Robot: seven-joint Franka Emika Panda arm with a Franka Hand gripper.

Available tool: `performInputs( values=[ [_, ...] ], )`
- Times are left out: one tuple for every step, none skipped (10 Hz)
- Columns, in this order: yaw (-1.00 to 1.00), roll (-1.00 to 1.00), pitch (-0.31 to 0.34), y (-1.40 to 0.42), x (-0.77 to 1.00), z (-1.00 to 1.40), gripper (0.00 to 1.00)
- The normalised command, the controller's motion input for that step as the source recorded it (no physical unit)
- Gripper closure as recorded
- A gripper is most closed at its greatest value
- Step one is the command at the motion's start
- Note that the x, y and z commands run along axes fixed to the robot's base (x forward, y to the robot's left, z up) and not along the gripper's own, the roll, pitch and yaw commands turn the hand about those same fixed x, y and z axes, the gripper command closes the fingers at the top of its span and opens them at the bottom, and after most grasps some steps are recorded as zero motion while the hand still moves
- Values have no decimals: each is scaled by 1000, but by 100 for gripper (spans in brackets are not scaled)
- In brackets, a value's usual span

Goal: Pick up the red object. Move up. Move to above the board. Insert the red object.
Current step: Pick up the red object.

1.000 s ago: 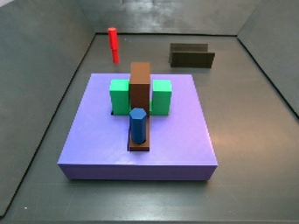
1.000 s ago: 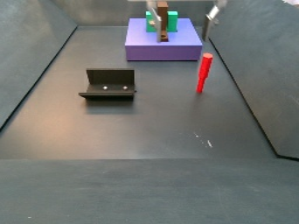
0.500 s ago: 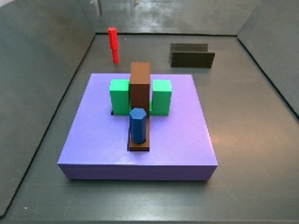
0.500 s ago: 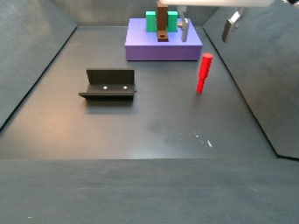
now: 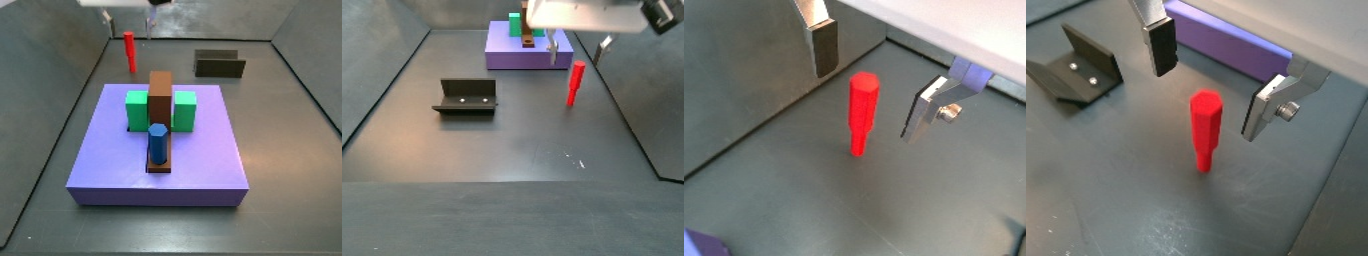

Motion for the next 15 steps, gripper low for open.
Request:
performInputs(
  values=[
    [-46,216,29,114,-34,-431,0],
    [0,116,14,177,-14,-300,0],
    [0,46,29,146,0,-154,0],
    [0,0,10,109,0,-97,0],
    [0,0,0,0,-31,-46,0],
    [0,0,0,0,0,-40,0],
    [0,0,0,0,0,0,0],
    [0,0,0,0,0,0,100],
    [0,0,0,0,0,0,100],
    [0,0,0,0,0,0,100],
    [0,0,0,0,0,0,100],
    [0,0,0,0,0,0,100],
    [0,0,0,0,0,0,100],
    [0,0,0,0,0,0,100],
    [0,0,0,0,0,0,100]
  ],
)
